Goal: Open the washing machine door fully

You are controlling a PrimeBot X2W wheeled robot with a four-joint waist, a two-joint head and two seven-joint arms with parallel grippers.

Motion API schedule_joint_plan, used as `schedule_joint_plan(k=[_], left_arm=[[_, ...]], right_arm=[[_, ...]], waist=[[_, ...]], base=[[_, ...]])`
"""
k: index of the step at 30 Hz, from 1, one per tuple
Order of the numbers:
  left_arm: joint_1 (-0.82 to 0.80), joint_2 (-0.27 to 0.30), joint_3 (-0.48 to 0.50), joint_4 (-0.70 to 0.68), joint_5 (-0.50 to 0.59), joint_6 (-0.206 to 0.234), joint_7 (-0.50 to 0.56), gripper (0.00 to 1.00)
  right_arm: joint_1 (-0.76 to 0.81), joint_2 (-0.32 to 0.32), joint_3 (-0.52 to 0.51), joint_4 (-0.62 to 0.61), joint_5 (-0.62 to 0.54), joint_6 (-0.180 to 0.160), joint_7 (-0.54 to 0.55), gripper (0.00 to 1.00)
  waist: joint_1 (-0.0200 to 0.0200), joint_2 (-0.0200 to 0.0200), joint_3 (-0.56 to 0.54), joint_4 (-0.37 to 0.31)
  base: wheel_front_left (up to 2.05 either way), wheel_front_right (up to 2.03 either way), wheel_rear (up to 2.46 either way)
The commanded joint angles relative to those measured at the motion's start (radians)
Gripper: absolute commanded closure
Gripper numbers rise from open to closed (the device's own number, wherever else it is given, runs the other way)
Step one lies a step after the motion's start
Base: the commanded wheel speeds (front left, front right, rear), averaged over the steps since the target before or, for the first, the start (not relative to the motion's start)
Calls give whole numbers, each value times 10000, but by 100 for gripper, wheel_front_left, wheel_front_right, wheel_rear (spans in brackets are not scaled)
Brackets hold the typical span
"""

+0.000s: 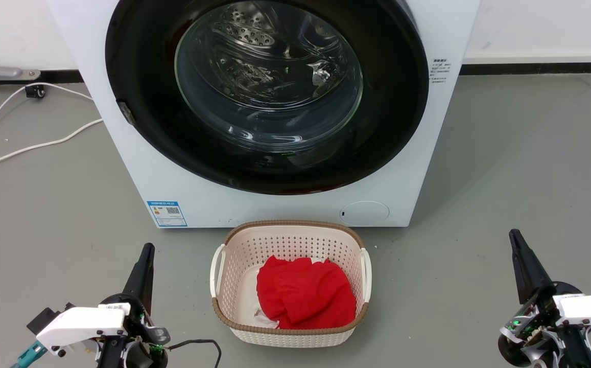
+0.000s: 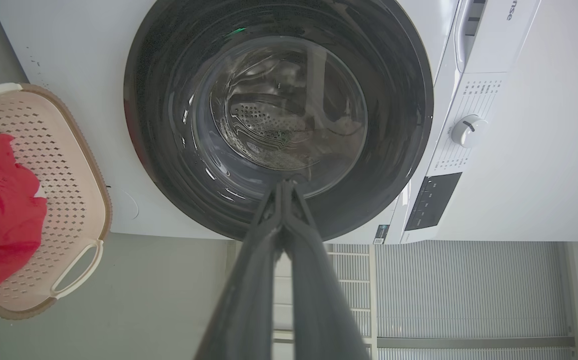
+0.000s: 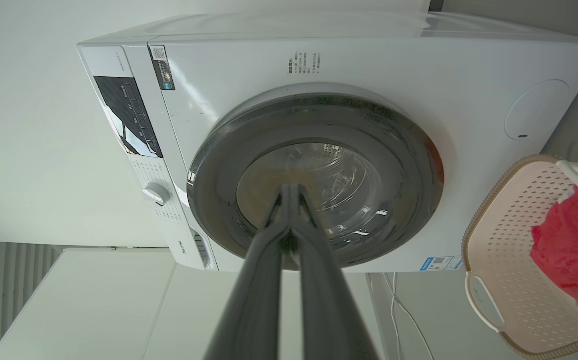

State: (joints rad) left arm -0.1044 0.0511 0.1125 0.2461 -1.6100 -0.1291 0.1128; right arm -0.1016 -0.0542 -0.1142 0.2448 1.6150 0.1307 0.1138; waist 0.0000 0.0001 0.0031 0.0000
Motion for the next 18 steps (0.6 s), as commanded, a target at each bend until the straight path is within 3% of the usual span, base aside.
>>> schedule_joint_plan(k=[1, 4, 5, 18], left_arm=[[-76, -16, 34, 6, 38, -29, 24, 100], [-76, -16, 34, 6, 39, -29, 25, 100], [13, -2, -11, 29, -4, 2, -2, 0], [58, -2, -530, -478, 106, 0, -487, 0]], right_arm=[[-133, 38, -11, 9, -70, 0, 16, 100], [-133, 38, -11, 9, -71, 0, 17, 100], [22, 2, 2, 21, 4, 2, -1, 0], [278, 14, 360, -512, -322, 0, -580, 0]], waist=[[0, -1, 0, 0], [0, -1, 0, 0], [0, -1, 0, 0], [1, -1, 22, 9]], base=[[0, 0, 0], [0, 0, 0], [0, 0, 0], [0, 0, 0]])
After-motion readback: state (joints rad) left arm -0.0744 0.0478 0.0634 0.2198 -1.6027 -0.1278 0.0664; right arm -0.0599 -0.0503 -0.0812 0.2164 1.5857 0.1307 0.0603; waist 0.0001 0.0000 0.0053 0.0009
